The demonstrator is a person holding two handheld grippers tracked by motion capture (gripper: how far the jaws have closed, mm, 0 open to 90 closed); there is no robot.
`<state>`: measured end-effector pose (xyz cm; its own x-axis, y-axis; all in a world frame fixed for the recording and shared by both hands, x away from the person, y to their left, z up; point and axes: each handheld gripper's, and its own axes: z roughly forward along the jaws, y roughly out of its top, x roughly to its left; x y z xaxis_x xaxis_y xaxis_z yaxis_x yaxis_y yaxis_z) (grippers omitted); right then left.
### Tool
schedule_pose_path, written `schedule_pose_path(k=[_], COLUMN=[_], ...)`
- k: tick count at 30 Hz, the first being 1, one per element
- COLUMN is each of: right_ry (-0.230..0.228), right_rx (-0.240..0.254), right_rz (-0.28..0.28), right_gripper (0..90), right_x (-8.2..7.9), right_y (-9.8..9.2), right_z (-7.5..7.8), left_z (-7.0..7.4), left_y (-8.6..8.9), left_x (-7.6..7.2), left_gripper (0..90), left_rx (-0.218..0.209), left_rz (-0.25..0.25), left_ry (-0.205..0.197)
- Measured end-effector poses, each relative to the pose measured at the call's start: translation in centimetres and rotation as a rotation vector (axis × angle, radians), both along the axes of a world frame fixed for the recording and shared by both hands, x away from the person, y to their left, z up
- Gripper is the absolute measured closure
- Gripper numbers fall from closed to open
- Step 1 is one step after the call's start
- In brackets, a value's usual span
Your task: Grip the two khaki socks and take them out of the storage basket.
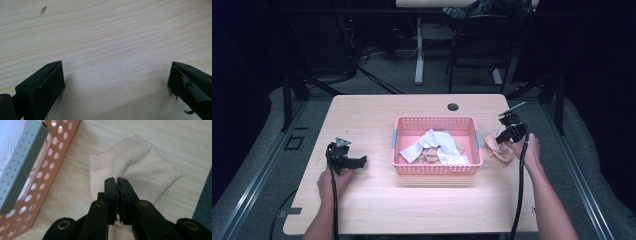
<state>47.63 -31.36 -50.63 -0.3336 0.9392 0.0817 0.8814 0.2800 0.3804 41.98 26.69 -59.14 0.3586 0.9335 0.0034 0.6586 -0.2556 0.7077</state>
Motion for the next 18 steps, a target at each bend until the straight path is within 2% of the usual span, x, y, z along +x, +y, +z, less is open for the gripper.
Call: schedule_pose_path(k=[2, 6, 12, 13, 15, 16, 18], right_ry=[0.024, 0.025, 0.03, 0.03, 0.021, 0.021, 0.009], right_rx=[-0.014, 0.008, 0.01, 0.009, 0.013, 0.013, 0.013], right_rz=[0.02, 0.003, -0.004, -0.002, -0.007, -0.007, -0.005], right_gripper=[85.8, 85.5, 83.5, 81.7, 70.7, 70.7, 60.2], right_x=[0.2, 0.3, 0.4, 0.4, 0.2, 0.2, -0.1], right_y=[-0.1, 0.0, -0.1, -0.2, -0.3, -0.3, -0.4], right_z=[-0.4, -0.9, -1.2, -1.2, -0.8, -0.8, -0.3], left_z=[0.0, 0.0, 0.0, 0.0, 0.0, 0.0, 0.0], left_y=[0.0, 0.0, 0.0, 0.0, 0.0, 0.0, 0.0], left_x=[0.0, 0.0, 0.0, 0.0, 0.0, 0.0, 0.0], left_gripper=[0.4, 0.4, 0.4, 0.4, 0.4, 0.4, 0.4], left_rx=[0.0, 0.0, 0.0, 0.0, 0.0, 0.0, 0.0], left_rz=[0.0, 0.0, 0.0, 0.0, 0.0, 0.0, 0.0], left_ry=[0.0, 0.0, 0.0, 0.0, 0.0, 0.0, 0.0])
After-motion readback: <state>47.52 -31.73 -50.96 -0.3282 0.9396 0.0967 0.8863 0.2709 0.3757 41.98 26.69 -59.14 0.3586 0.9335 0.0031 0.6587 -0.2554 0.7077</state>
